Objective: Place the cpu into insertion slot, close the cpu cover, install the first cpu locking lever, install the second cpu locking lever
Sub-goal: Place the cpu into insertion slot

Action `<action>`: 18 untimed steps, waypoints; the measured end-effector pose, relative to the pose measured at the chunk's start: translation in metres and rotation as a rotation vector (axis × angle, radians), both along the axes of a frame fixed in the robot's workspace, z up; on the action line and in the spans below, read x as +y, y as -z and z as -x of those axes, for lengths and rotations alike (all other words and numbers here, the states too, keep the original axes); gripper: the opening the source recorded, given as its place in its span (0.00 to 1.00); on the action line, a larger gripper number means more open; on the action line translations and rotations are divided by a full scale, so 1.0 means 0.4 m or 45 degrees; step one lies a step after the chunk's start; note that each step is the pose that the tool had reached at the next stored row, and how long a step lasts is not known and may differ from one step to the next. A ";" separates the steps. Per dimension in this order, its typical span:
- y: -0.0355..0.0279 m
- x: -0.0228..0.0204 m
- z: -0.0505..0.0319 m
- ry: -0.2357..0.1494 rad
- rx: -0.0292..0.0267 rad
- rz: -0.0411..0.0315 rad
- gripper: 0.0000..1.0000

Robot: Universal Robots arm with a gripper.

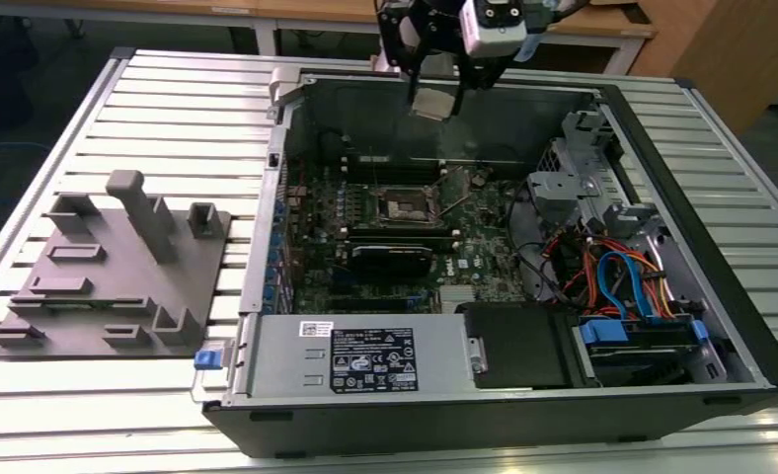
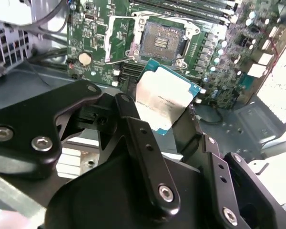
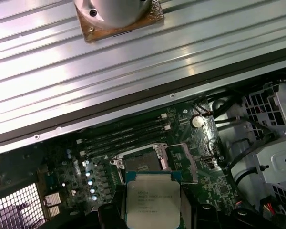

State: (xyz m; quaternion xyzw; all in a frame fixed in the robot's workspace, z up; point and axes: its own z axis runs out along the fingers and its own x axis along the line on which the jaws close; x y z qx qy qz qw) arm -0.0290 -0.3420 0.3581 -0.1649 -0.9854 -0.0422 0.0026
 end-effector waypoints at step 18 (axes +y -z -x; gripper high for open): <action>0.009 -0.002 0.002 0.272 0.0001 -0.0001 0.54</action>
